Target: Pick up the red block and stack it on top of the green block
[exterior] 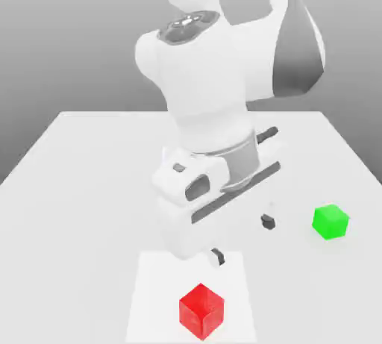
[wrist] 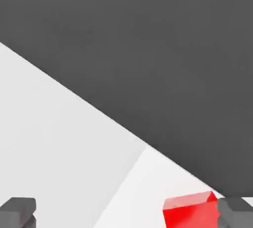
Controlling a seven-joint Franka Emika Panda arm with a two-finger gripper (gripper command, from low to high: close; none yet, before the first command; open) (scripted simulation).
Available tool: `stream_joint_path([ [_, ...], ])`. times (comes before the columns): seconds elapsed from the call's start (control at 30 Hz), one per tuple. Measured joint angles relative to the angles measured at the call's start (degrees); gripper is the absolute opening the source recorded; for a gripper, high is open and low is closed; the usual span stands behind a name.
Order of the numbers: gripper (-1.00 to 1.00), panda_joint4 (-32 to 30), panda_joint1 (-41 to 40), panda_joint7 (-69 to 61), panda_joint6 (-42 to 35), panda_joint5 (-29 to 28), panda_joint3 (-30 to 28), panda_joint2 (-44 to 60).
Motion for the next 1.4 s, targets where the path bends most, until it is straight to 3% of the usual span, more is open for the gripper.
stream_joint_path([
  [0.17, 0.0, -1.9, 0.5, -1.9, 5.6, -7.0, -2.0, 5.9],
  [0.27, 0.0, -3.0, 1.5, -3.2, 12.4, -13.7, -4.4, 15.4],
  [0.5, 0.0, -2.8, 0.9, -4.2, 14.7, -13.6, -3.9, 19.1],
  [0.83, 0.0, -1.9, -2.7, -8.7, 21.1, -8.3, 1.9, 22.0],
  [0.87, -1.0, -1.8, -2.9, -9.1, 21.6, -7.9, 2.4, 21.9],
  [1.1, -1.0, -1.8, -3.1, -9.2, 21.6, -7.8, 2.6, 21.9],
  [1.4, -1.0, -2.4, -1.4, -5.0, 17.2, -13.1, -1.0, 21.4],
])
